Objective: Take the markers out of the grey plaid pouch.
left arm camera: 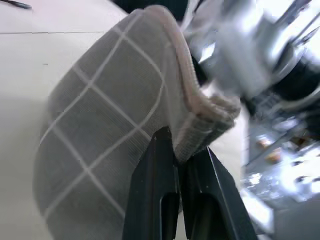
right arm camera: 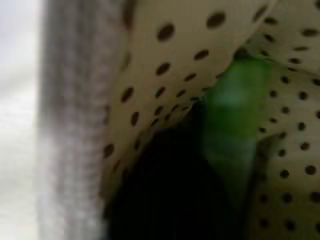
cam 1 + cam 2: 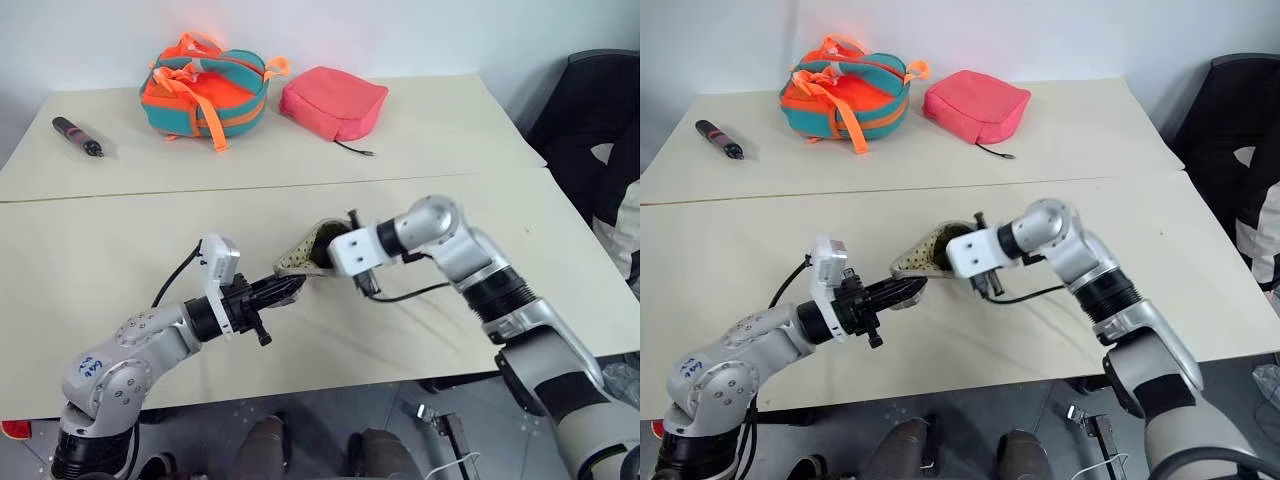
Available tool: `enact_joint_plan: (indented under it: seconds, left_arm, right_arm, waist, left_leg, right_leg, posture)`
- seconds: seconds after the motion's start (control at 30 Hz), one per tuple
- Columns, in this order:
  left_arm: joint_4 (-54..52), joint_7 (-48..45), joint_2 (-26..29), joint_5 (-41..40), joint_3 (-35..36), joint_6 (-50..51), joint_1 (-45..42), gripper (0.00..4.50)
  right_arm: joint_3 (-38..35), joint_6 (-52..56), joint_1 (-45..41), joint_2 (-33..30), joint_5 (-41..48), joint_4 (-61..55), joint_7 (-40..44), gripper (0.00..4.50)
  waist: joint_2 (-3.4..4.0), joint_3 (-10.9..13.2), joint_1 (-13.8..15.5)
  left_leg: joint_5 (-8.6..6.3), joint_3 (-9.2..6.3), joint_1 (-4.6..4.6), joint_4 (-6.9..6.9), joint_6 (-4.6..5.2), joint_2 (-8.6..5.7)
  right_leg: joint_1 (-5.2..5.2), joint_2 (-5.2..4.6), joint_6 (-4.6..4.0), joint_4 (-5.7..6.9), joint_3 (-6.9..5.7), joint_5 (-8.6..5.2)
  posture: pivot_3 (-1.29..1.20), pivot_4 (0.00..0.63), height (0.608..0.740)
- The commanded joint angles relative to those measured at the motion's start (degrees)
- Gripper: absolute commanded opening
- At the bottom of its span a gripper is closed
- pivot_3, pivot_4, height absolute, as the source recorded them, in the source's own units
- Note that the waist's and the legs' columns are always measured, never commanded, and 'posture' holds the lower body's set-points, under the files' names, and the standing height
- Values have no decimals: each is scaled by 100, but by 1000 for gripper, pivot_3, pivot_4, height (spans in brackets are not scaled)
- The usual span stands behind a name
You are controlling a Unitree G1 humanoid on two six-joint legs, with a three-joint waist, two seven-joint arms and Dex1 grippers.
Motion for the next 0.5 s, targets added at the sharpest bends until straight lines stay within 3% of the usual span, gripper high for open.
enact_joint_plan:
  seconds: [0.03,0.13,0.3,0.5]
  left_arm:
    - [38,300,-244,-1387,518,-4,-161,0]
    - [169,488,-218,-2263,646,178,-102,0]
    - [571,495,-258,-2873,614,202,147,0]
    - [756,-319,240,-1338,-36,104,611,0]
  right_arm:
    - [-220,137,-130,-352,138,-231,299,52]
    - [-437,1004,-130,-548,816,-891,899,52]
    - [-571,1742,-285,-898,1170,-1410,1340,52]
    - [-211,1940,-78,-894,884,-1633,1245,52]
  waist:
    - [0,0,14]
    - [0,0,10]
    - [0,0,0]
    - [0,0,1]
  left_leg:
    - [0,-5,0,3,0,0]
    - [-1,-21,0,7,1,0]
    - [-1,-21,2,6,2,0]
    - [-1,-12,4,4,1,-1]
  right_leg:
    - [3,-2,0,0,1,0]
    - [14,-10,0,-6,16,0]
    - [18,-8,0,-7,24,0]
    - [14,12,-1,-9,35,0]
  posture:
    - [0,150,740]
    - [0,150,740]
    - [0,150,740]
    - [0,150,740]
